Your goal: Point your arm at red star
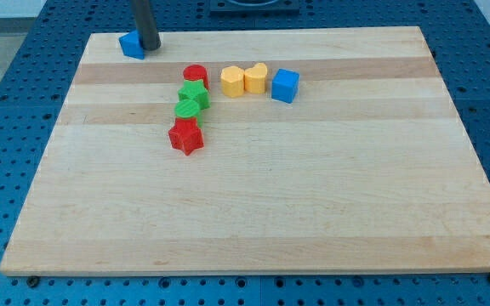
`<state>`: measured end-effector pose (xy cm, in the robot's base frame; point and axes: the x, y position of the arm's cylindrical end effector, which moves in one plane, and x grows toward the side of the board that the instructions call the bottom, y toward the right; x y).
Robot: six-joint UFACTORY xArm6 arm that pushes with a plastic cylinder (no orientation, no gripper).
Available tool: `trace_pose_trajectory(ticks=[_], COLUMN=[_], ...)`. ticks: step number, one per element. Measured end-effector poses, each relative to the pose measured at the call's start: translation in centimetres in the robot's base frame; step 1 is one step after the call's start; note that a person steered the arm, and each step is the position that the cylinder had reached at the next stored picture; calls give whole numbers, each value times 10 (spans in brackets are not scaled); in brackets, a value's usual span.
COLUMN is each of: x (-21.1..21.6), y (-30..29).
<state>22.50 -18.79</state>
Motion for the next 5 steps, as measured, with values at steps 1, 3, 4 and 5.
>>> trace_pose_trajectory(ticks=[1, 3, 4, 5], x=[0, 4, 18, 60], y=[-2, 19, 40, 45])
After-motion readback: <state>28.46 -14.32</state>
